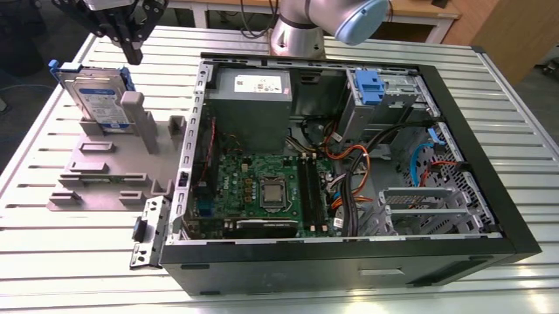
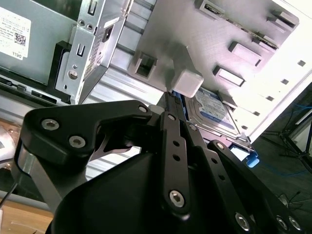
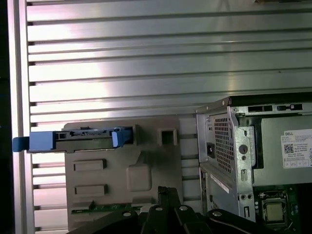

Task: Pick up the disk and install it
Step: 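Reach for the disk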

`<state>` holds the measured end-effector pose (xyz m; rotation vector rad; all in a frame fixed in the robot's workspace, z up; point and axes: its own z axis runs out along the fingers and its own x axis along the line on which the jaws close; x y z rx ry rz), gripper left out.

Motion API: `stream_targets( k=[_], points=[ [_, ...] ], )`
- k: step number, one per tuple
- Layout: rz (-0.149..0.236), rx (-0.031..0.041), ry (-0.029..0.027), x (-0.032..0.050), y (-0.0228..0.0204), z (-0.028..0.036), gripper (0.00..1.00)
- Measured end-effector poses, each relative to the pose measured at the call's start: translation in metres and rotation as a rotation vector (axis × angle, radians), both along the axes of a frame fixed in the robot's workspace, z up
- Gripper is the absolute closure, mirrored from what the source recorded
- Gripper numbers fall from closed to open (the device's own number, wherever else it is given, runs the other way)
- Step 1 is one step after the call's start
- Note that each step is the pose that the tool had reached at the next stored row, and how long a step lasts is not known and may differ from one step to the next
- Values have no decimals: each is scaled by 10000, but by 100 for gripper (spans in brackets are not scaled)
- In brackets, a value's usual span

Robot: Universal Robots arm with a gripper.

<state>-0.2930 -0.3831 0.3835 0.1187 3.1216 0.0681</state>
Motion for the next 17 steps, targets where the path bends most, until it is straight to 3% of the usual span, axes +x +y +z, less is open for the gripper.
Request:
stream_targets(
  k=[9,17],
  points=[
    [0,0,14,-54,14,-8,89],
    [0,1,21,-83,56,-20,89]
  ],
)
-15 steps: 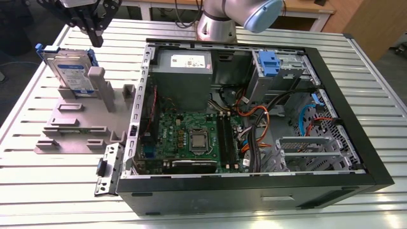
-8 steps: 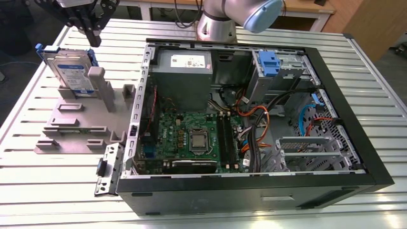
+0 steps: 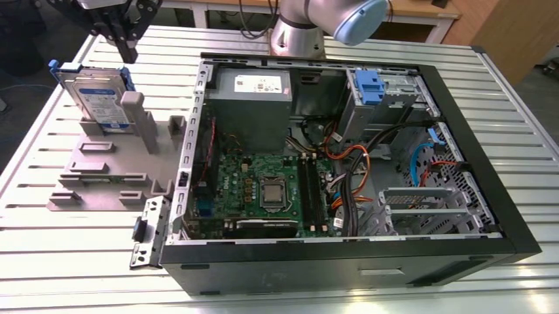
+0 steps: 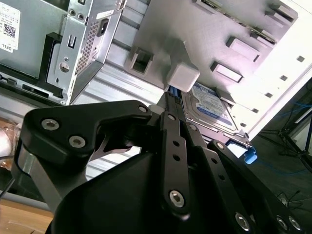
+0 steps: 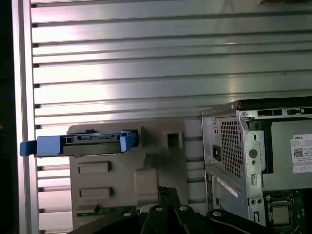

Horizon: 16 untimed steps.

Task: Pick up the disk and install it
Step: 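Reach for the disk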

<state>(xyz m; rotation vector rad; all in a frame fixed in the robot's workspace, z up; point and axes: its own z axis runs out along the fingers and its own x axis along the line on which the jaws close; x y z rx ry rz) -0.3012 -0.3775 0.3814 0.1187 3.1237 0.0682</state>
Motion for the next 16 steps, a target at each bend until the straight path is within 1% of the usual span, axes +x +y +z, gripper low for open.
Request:
stream_targets(
  k=[8,16],
  points=[
    [0,-1,5,-23,44,-7,89],
    [0,4,6,-54,103,-16,89]
  ],
)
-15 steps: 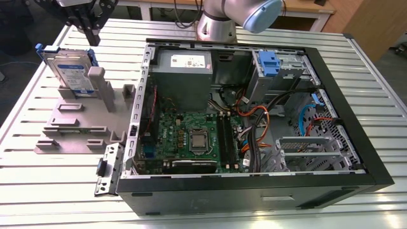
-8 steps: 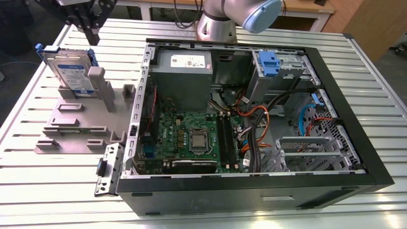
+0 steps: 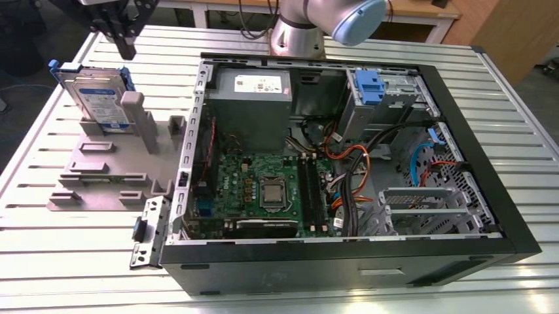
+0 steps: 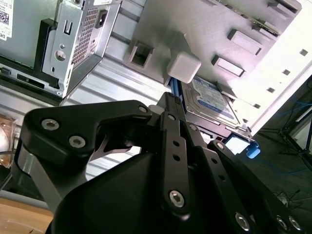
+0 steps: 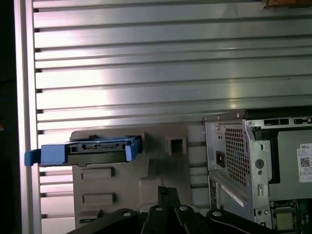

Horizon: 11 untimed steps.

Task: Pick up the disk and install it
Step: 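Reach for the disk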

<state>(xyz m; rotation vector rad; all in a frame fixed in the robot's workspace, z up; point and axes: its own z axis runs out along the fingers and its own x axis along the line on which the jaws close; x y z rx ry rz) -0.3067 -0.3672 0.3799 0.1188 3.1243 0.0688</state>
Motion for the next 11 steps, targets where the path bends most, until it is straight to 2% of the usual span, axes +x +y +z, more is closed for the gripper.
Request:
stream_targets(
  k=[11],
  points=[
    [-1,13,16,-80,81,-10,89]
  ],
)
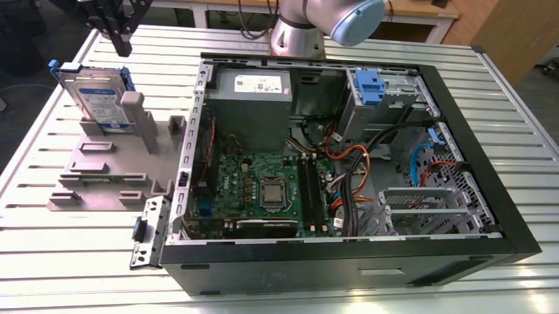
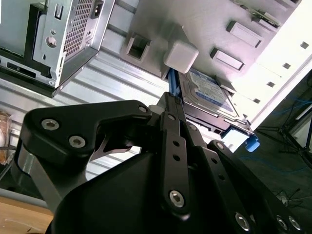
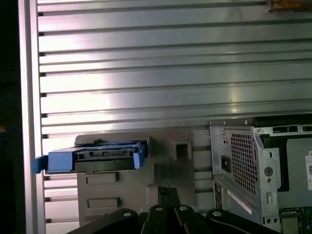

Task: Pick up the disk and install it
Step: 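Reach for the disk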

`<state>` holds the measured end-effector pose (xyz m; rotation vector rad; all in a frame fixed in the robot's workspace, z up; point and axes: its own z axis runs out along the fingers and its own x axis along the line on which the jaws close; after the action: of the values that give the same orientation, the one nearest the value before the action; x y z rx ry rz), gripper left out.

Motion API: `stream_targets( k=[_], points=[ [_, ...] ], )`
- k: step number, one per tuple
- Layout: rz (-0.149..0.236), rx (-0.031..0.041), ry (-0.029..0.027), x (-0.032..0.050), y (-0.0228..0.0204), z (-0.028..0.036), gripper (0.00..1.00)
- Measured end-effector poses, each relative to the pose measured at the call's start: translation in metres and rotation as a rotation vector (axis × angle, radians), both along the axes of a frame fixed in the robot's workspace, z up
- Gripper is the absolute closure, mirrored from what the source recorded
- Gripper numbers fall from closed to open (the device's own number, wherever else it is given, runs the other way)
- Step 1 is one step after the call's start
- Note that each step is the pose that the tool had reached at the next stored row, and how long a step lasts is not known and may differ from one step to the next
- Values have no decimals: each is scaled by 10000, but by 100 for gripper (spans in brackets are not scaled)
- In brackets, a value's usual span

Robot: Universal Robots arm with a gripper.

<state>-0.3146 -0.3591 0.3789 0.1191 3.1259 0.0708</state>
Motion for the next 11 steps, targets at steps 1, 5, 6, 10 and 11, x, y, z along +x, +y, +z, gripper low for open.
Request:
stream_targets(
  k=[1,5,6,10,11],
  points=[
    [0,1,2,-8,6,-1,89],
    [1,12,7,-46,27,-7,89],
    [1,14,8,-57,33,-8,89],
    [1,17,12,-110,49,-13,89],
    [1,16,13,-124,52,-13,89]
  ],
)
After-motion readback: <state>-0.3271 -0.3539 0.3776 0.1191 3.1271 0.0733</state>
